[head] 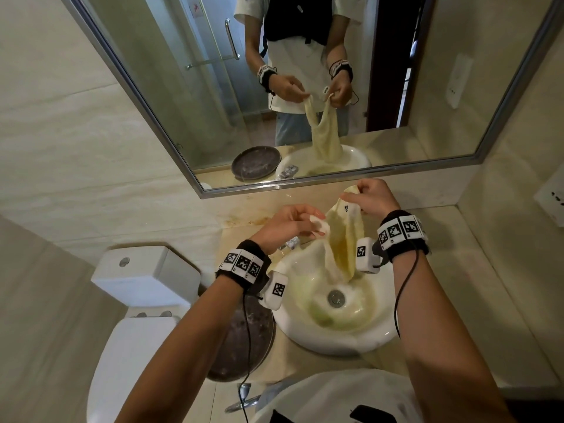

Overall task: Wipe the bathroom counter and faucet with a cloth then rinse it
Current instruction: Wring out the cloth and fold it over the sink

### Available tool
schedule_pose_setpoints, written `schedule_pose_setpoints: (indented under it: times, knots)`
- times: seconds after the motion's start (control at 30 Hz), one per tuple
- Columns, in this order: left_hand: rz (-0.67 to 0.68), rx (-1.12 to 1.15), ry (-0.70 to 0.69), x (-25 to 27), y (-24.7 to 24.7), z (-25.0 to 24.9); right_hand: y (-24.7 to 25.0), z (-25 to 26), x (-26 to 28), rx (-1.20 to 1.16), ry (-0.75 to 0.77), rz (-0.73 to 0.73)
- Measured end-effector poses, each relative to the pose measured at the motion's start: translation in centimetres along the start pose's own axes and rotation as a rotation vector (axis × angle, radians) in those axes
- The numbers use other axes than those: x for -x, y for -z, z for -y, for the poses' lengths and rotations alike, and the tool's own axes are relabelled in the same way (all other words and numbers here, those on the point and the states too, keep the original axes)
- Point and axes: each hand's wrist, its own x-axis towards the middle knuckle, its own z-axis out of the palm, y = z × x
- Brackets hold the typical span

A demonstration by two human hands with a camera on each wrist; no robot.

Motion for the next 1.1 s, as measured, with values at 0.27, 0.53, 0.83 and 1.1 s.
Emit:
schedule_pose_setpoints:
  times: [0.27,0.53,0.83,1.1]
  knots:
    - [-0.040,-0.199,-0.150,-1.1,-1.8,-0.3,-0.5,0.3,0.7,-0.120,0.039,0.183]
    - [-0.264,-0.396,-0.208,-1.8,-1.6,-0.7,-0.4,0.8,1.1,-0.171,0.072,0.214]
    - [-0.462,-0.634,-0.439,-2.3,-0.4,-0.4,-1.2,2.2,1.3,-0.135,0.154,0.344]
    - [-0.381,-0.424,-0.353,-2.9,-0.5,-0.1,-1.7,2.1,0.2,-0.085,0.146,0.322]
